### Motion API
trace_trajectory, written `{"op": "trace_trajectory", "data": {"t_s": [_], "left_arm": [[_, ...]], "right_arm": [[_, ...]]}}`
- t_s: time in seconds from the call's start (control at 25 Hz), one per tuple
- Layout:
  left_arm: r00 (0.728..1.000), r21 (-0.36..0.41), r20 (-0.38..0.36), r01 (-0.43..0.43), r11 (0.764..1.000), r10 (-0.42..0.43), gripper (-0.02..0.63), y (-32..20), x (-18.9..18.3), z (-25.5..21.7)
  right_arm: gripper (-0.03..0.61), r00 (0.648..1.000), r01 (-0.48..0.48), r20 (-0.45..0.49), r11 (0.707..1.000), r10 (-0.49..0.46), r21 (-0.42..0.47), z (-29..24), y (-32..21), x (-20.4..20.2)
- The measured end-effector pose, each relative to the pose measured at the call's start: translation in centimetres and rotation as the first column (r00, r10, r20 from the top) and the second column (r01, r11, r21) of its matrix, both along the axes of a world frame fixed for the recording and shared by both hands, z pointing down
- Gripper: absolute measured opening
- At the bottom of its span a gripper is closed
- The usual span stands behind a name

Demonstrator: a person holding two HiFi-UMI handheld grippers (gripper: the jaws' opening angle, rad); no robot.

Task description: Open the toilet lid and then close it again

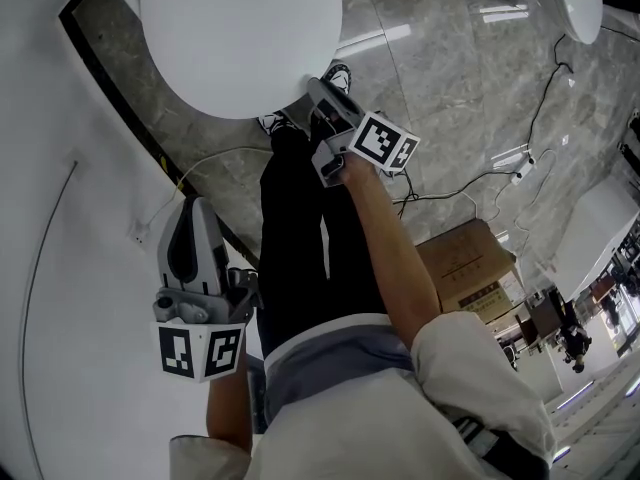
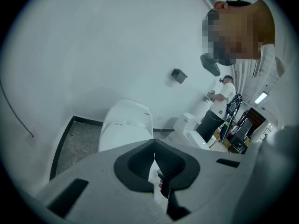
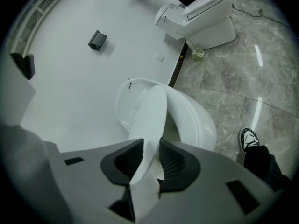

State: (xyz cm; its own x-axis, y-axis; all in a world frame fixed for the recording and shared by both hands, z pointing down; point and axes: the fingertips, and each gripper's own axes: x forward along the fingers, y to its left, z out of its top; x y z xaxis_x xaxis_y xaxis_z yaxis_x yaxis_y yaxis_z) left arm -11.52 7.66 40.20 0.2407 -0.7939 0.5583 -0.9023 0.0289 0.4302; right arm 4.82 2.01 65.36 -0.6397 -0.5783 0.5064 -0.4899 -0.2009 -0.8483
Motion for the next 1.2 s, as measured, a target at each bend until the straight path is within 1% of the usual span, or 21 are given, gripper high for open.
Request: {"op": "trace_trajectory", "data": {"t_s": [0.16,0.32,0.56,0.76,0.88,0.96,1.2], "left_arm": [[1.000,0.014,0.000,-0.001,1.000,0.001,0.008,-0.2,0.0,-0.9],[1.000,0.023,-0.003,-0.004,1.000,0.004,0.008,-0.4,0.2,-1.8],[1.000,0.035,-0.009,-0.002,0.999,0.003,0.008,-1.0,0.4,-2.9],[1.000,0.067,-0.008,0.000,0.998,0.000,0.008,-1.9,0.3,-4.5],[0.999,0.077,-0.022,0.039,0.996,-0.037,0.008,-2.0,-0.8,-5.3],[0.998,0.083,-0.016,0.059,0.995,-0.057,0.008,-2.0,-1.4,-5.8],[0.998,0.083,0.004,0.061,0.995,-0.061,0.008,-0.9,-2.2,-7.0]], "right_arm": [[0.086,0.999,-0.030,0.022,0.999,0.029,0.021,-1.8,-0.4,-0.2],[0.086,0.997,-0.063,0.049,0.998,0.062,0.023,-3.3,-0.8,-0.1],[0.083,0.985,-0.139,0.105,0.990,0.138,-0.004,-5.3,-1.8,-0.1],[0.084,0.988,-0.120,0.102,0.993,0.119,0.005,-6.7,-2.4,-0.2],[0.083,0.988,-0.113,0.104,0.994,0.110,0.016,-7.6,-2.9,-0.5],[0.083,0.989,-0.109,0.105,0.994,0.106,0.020,-8.2,-3.1,-0.7],[0.081,0.986,-0.116,0.122,0.993,0.113,0.019,-9.7,-3.8,-0.9]]}}
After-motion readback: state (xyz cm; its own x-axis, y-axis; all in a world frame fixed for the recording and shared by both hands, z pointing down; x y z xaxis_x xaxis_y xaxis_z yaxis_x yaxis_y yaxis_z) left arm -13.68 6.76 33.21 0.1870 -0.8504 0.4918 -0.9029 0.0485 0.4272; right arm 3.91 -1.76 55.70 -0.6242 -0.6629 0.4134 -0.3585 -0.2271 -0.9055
